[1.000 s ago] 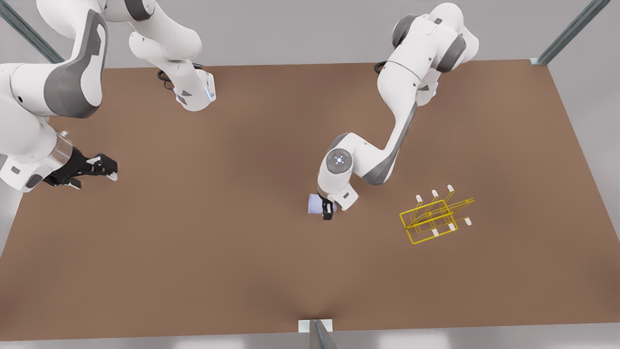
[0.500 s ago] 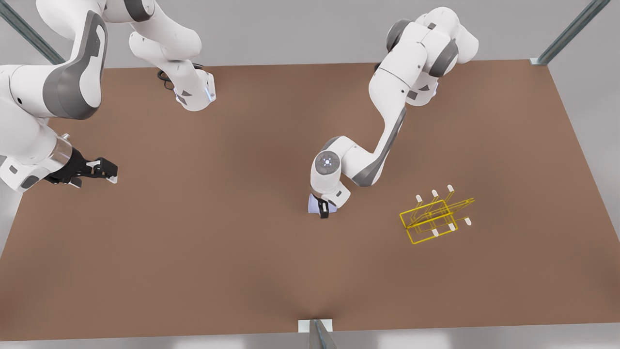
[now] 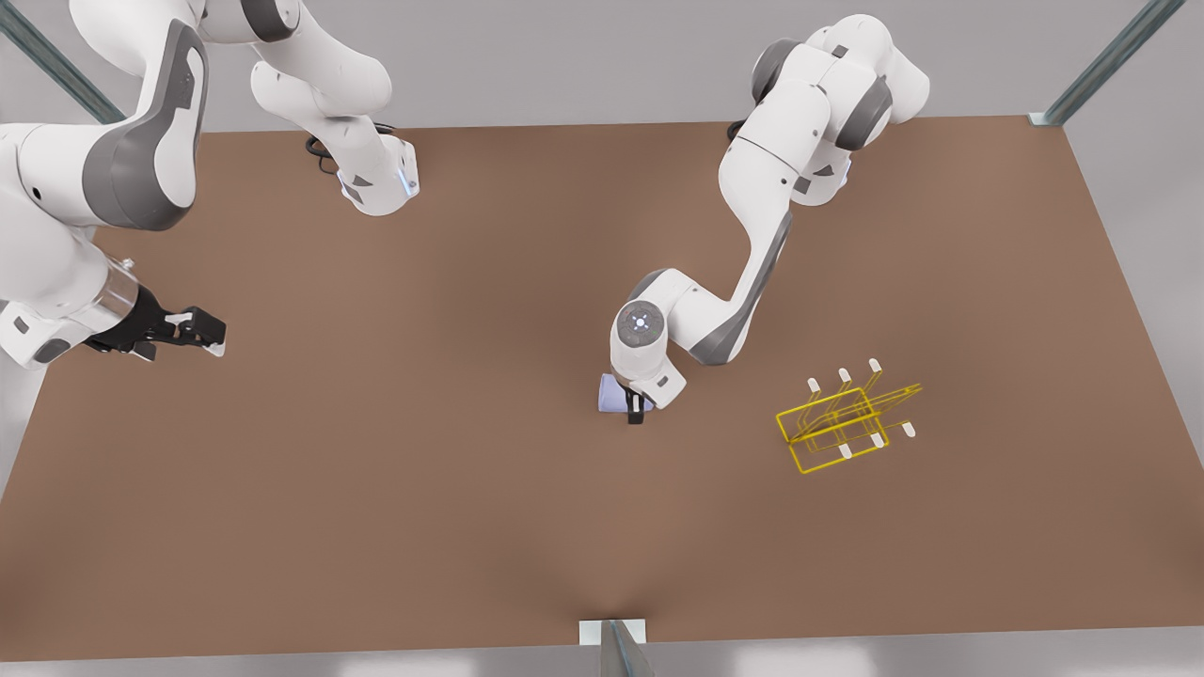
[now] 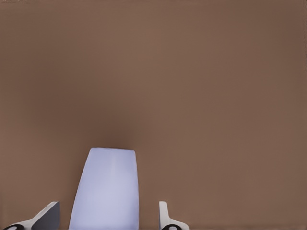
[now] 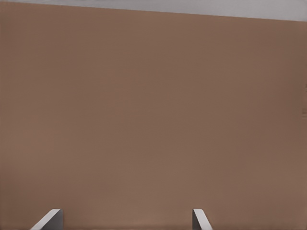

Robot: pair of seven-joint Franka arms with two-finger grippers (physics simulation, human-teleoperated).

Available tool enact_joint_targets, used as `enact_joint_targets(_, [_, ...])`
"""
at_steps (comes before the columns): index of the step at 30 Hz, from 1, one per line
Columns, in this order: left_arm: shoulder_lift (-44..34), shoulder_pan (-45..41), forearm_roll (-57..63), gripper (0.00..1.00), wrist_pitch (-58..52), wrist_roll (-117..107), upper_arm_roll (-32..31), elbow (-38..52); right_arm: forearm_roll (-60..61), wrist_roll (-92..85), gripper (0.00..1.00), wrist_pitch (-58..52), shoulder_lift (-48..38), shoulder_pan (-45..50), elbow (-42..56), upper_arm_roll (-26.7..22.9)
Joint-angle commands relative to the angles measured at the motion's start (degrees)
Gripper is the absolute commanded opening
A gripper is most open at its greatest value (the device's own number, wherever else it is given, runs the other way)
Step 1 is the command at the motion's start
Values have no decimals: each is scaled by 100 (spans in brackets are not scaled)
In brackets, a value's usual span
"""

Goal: Place the cup on the cup holder

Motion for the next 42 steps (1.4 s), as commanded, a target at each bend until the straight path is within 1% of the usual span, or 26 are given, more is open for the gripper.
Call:
enact_joint_targets(1, [0, -1, -7, 100, -9, 1050, 0, 3, -4, 214, 100, 10, -4, -4, 3, -3])
enact_joint_targets(15, [88, -1, -7, 100, -149, 1314, 0, -68, 40, 214, 100, 19, 5, 31, -6, 6])
enact_joint_targets(17, [79, -10, -7, 100, -105, 1314, 0, -199, 40, 222, 100, 19, 5, 32, -6, 6])
enact_joint_targets(42, [484, -89, -367, 100, 325, 1007, -88, -199, 57, 222, 100, 28, 22, 32, -6, 6])
